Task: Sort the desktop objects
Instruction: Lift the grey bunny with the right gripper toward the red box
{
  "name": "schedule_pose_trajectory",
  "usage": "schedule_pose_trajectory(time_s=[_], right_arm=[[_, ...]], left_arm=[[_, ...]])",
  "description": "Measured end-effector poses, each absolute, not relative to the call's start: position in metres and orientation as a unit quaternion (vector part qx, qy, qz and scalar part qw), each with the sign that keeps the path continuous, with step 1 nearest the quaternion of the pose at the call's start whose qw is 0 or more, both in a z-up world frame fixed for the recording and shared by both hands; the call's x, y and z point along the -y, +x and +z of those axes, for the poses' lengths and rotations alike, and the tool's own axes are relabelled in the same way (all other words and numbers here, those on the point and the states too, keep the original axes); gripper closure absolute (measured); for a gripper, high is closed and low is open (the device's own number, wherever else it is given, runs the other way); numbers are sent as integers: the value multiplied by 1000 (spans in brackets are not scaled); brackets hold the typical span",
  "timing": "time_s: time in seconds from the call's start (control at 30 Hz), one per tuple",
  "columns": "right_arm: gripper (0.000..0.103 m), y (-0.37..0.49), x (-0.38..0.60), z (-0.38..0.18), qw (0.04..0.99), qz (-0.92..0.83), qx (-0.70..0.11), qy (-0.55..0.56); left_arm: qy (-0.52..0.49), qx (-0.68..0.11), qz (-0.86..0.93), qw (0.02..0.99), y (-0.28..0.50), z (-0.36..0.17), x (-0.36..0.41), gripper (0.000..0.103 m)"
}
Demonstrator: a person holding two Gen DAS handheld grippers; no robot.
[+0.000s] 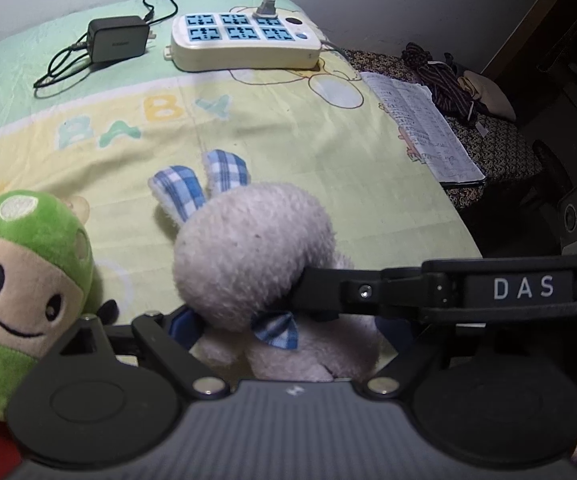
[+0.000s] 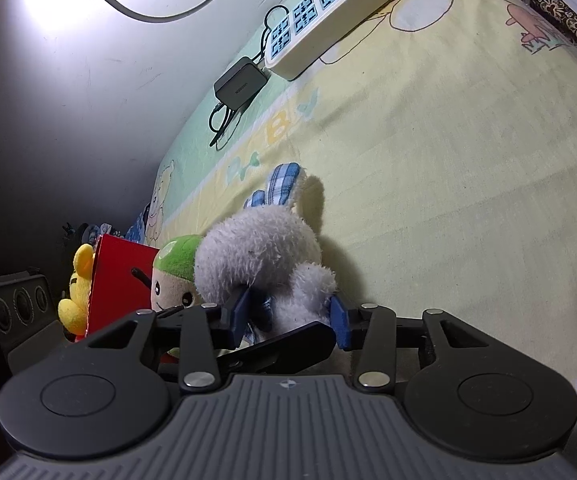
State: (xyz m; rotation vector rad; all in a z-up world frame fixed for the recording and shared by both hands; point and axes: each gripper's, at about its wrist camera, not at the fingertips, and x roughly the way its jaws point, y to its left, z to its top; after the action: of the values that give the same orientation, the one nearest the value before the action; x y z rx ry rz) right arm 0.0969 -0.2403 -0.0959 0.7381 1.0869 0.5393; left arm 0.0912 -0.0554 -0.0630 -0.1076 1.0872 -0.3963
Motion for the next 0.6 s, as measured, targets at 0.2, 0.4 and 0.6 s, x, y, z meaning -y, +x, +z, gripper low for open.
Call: schedule_pose_trajectory(time_s=[0.2, 0.4, 0.6], right_arm=[[58, 79, 242, -80, 765, 249, -489, 337], [58, 55, 240, -63, 774, 255, -474, 334], [58, 29, 235, -44, 787, 270, -449, 327]], left_arm=[[-40, -497, -190, 846, 72, -46, 59, 15], [-31, -476, -192, 858, 45, -29, 58, 15], [-25, -449, -190, 873, 15, -8, 52, 15]])
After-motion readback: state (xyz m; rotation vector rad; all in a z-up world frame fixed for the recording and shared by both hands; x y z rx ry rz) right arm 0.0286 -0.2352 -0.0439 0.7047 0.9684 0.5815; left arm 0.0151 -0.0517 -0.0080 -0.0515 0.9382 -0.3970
